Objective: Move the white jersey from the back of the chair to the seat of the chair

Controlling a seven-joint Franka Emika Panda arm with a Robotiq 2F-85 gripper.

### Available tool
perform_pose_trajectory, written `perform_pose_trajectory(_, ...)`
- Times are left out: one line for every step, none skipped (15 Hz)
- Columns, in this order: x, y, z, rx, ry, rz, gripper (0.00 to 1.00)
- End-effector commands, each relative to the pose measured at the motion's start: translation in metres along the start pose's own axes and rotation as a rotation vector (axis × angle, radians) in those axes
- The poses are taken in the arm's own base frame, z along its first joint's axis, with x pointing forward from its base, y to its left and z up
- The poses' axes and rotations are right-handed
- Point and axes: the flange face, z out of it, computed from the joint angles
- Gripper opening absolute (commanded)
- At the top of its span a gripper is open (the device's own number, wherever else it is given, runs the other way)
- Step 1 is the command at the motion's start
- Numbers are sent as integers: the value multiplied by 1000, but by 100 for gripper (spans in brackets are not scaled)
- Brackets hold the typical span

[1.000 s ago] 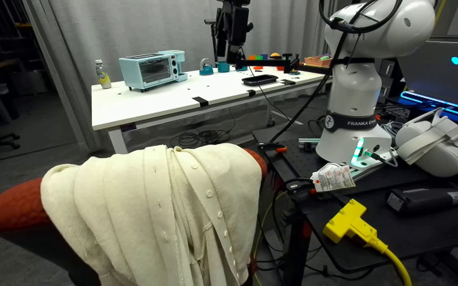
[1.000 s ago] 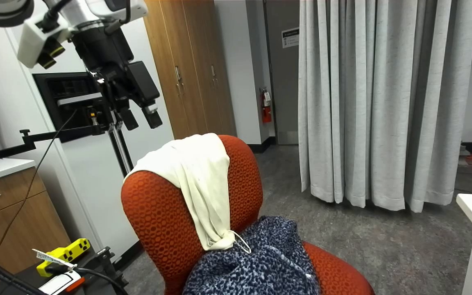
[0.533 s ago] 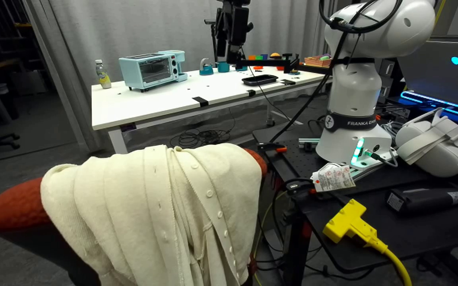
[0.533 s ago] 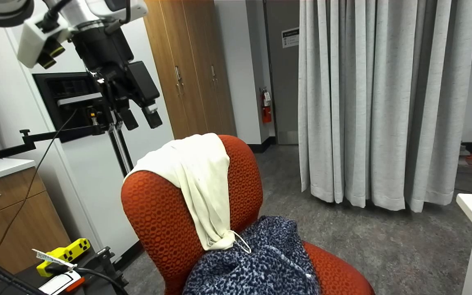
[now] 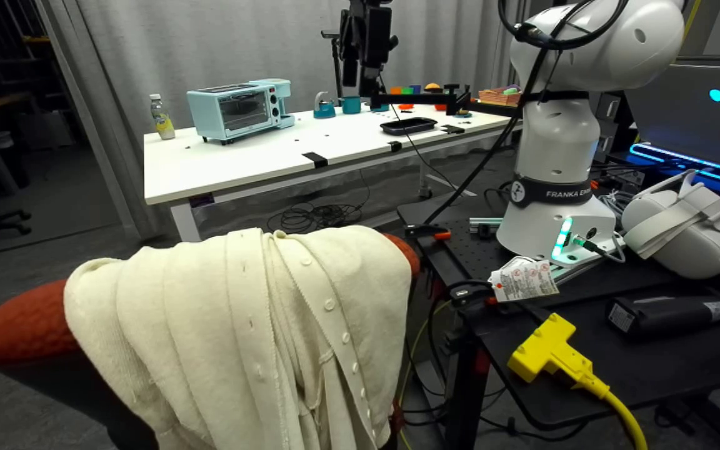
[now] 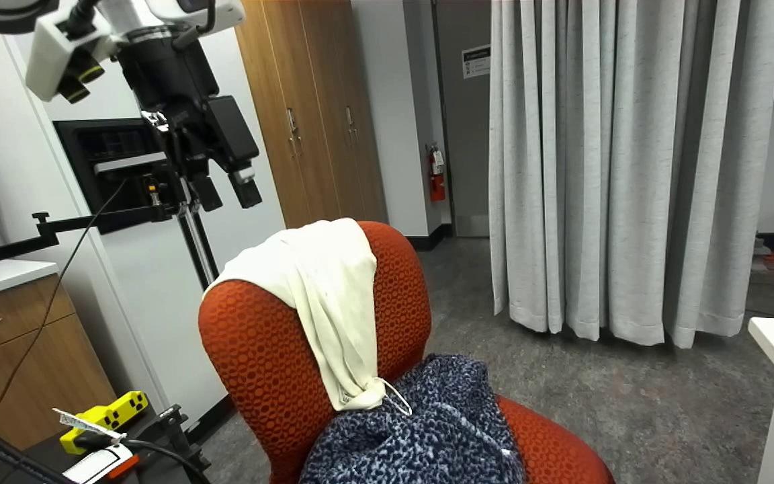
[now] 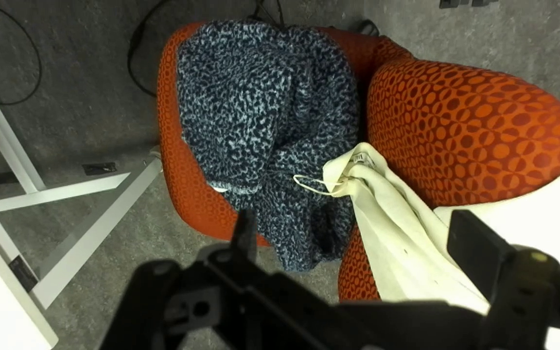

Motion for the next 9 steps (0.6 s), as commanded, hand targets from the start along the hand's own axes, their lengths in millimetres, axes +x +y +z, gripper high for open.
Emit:
perform_pose_trajectory(-3,0,1,13,-64,-37,100)
perform_pose_trajectory(-4,0,1,14,-75,-43,100)
perform_pose_trajectory(-4,0,1,15,-84,-48,100)
perform_pose_trajectory(-4,0,2,17,-87,-53,100)
perform_pose_trajectory(-5,0,2,17,-85,-54,100)
perform_pose_trajectory(-4,0,3,14,-83,-52,100)
perform_pose_trajectory(-4,0,3,11,-81,-49,100)
perform_pose_trajectory(-4,0,3,8,-85,-47,100)
perform_pose_trajectory(-5,-1,3,17,-98,-35,100)
